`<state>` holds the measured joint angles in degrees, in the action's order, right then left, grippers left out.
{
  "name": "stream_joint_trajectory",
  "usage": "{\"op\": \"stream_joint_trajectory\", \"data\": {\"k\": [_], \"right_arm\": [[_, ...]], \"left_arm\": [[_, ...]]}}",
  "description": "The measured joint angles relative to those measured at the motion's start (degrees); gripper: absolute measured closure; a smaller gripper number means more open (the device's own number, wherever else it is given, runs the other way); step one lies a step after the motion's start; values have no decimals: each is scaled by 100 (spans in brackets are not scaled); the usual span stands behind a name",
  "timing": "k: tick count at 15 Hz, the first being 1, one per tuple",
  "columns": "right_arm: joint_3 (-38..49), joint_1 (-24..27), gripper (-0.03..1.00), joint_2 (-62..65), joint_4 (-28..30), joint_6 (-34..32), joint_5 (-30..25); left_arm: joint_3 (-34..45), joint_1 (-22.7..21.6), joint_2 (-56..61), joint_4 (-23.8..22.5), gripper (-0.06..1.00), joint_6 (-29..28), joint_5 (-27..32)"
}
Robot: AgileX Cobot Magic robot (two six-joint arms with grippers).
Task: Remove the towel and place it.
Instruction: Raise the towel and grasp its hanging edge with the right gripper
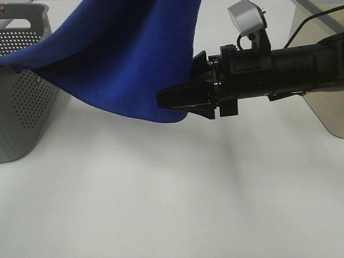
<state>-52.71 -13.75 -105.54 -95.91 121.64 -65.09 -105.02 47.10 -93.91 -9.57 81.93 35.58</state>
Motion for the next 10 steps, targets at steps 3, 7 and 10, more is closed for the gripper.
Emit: {"op": "stream_joint_trajectory", "data": {"k": [3,7,10], "right_arm": [[0,126,49,0,63,-229,195],[0,126,80,0,86,-332,424],[0,126,95,0,86,-590,424]], "left_arm": [[0,-178,-40,-149,94,-384,-63],[0,-178,-52,-160,94,-510,-63],[0,-178,-57,-189,94,-533,-34]]}}
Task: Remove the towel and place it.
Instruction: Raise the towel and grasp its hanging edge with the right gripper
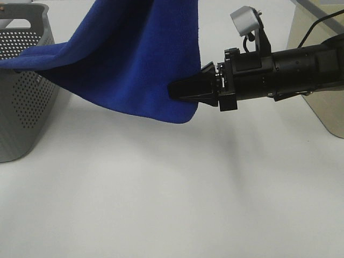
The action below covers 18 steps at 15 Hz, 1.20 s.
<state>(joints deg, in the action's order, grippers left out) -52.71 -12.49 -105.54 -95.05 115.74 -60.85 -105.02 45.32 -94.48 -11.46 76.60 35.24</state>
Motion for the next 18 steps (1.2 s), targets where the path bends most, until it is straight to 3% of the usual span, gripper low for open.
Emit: {"op": "stream_joint_trajectory", "data": {"k": [2,5,7,9,11,13,15,16,18], "right_arm": [[0,0,95,0,-17,-304,17],[-6,0,95,120,80,-1409,504],[-6,0,95,493,561,-2441,985],[-160,0,95,974,1650,-3587,1226],[-590,0,95,1358,3060,-5197,1186],[-1203,0,95,1656,4624,-6847,791],[-1988,0,95,1776,5735,-8113,172],[-2447,0,95,1776,6211,-8503,-178],[-3501,0,95,1776,7019,-8898,-653]], "left_arm": [[0,0,-6,0,94,-183,132],[0,0,-46,0,94,-1066,166],[0,0,-46,-17,94,-1805,212],[0,0,-46,-74,94,-2636,235],[0,0,-46,-115,94,-3484,241],[0,0,-46,-155,94,-4257,281],[0,0,-46,-304,94,-4813,321],[0,0,-46,-401,94,-4905,315],[0,0,-46,-1089,94,-5111,-115]]}}
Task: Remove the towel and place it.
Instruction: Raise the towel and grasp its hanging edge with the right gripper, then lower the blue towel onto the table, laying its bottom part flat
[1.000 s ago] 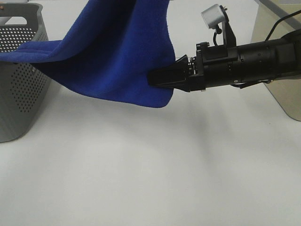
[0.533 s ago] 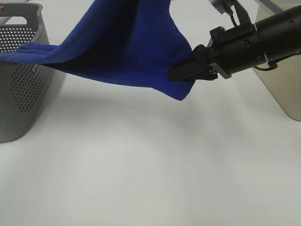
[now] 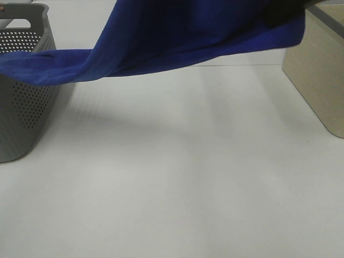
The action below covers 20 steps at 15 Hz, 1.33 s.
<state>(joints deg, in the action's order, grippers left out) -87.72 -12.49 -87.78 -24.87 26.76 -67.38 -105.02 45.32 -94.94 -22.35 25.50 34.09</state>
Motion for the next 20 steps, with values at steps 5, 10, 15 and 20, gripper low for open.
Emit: {"op": "stream_joint_trajectory", "data": {"k": [5,10,15,20], "right_arm": [[-1937,0,95,-201,688,-46,-229],[-2349,0,95,-269,865,74,-241],[-2355,0,95,-281,1008,476,1358],[-2361,0,95,-561,905,1782,2515]], "left_arm": [[0,-40,0,-1409,94,-900,-957],[0,-791,0,-1839,94,-2447,-1988],[0,-1066,-46,-1960,94,-2813,-2469],[0,-1782,-619,-2074,94,-2813,-3988]]}}
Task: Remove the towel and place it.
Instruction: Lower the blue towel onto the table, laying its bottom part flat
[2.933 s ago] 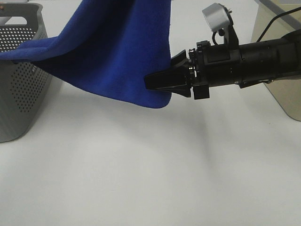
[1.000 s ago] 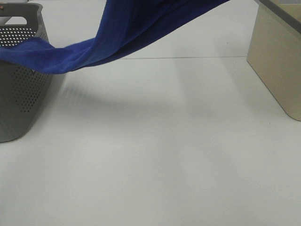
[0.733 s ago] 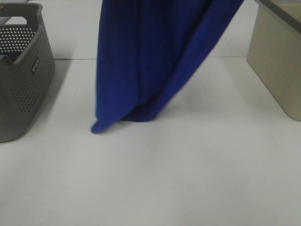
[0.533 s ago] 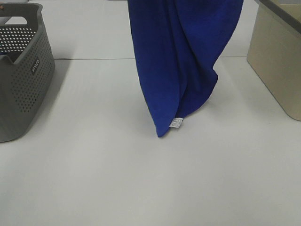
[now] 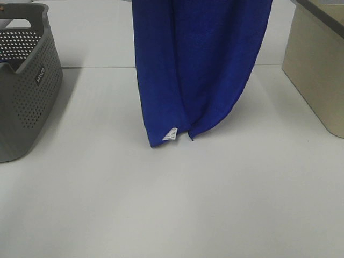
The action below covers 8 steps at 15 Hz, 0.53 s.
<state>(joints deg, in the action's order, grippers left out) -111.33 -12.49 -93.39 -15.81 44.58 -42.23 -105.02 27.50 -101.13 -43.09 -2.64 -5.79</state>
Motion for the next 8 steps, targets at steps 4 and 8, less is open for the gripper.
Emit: {"op": "stream_joint_trajectory", "data": {"k": [4,8], "right_arm": [[0,-6,95,-705,-143,1117,1318],[0,-6,95,-1232,-143,1564,2951]], "left_arm": [[-189,-762,-791,-17,94,0,-1536],[-1524,-1146,-1856,401,94,401,-1679]]}}
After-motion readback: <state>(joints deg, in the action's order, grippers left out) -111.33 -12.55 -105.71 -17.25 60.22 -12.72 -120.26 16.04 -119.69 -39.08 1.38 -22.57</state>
